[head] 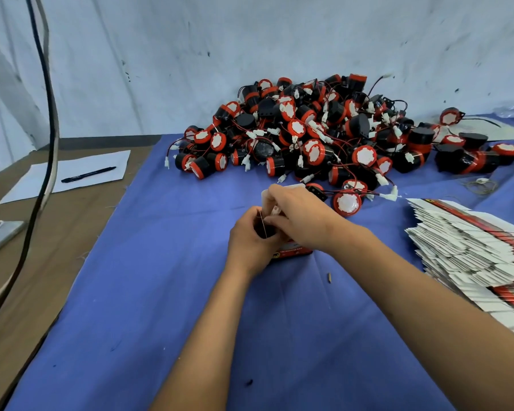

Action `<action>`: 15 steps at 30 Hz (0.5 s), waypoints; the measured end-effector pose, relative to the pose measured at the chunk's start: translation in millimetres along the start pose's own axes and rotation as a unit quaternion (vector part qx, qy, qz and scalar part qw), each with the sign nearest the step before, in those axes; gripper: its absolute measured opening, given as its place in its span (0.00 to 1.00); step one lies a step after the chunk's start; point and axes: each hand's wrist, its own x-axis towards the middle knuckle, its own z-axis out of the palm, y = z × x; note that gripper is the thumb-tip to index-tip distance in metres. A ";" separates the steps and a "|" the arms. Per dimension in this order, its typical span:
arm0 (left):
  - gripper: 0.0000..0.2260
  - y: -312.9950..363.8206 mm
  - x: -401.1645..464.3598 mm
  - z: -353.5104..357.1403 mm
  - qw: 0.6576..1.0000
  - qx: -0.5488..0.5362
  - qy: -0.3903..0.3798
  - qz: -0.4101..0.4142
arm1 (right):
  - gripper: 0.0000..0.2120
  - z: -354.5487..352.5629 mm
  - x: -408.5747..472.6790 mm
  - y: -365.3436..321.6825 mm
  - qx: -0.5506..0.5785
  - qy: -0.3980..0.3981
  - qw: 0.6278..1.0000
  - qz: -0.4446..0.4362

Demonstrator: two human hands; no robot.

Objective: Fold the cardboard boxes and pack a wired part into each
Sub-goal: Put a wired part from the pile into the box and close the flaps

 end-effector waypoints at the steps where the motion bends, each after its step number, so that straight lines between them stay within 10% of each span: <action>1: 0.12 -0.7 -0.3 -5.5 0.999 -0.006 -0.035 0.005 | 0.03 1.2 -0.4 0.0 0.002 0.013 1.000 0.001; 12: 0.23 -12.3 -0.7 -12.4 0.997 0.014 -0.075 0.018 | 0.03 14.6 -8.7 -2.0 -0.069 0.090 0.993 0.032; 15: 0.24 -11.1 -0.5 -11.6 0.997 0.024 -0.071 0.020 | 0.07 7.7 -4.2 -3.4 -0.111 -0.005 0.993 0.046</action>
